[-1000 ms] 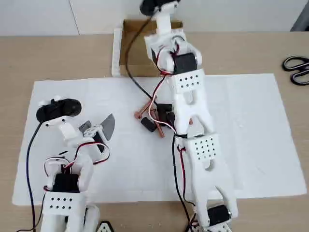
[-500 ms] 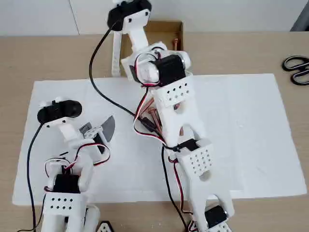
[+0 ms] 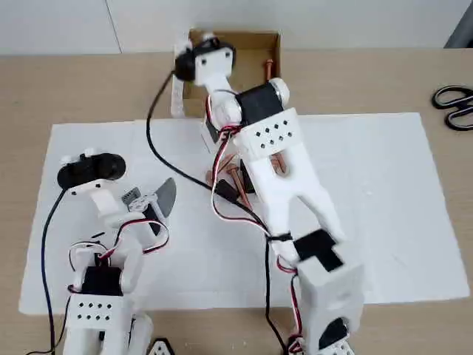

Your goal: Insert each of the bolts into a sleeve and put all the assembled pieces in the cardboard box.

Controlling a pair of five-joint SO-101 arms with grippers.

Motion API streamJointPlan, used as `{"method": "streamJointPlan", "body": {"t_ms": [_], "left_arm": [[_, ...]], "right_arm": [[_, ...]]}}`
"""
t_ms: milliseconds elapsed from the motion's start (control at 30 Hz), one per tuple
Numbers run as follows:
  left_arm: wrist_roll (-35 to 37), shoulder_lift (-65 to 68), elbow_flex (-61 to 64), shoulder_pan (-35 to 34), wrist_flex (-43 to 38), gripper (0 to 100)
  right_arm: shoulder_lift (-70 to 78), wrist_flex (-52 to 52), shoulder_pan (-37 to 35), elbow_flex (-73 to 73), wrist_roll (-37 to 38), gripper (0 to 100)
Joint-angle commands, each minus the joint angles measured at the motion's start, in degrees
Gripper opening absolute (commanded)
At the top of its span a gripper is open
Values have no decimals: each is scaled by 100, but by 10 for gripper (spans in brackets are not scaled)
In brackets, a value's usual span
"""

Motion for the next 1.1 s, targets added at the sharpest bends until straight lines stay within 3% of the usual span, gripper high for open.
{"method": "streamJointPlan", "body": {"t_ms": [0,333,1067], "left_arm": [[-35,-88,-31,-9,-132,245],[-35,-88,-31,-9,-141,244],[-44,-88,-31,-9,-132,244]], "right_arm": [[-391,-66,-31,624,-44,186],[-4,-954,-699,1407,-35,186],[796,-822,-673,1442,-26,187]]}}
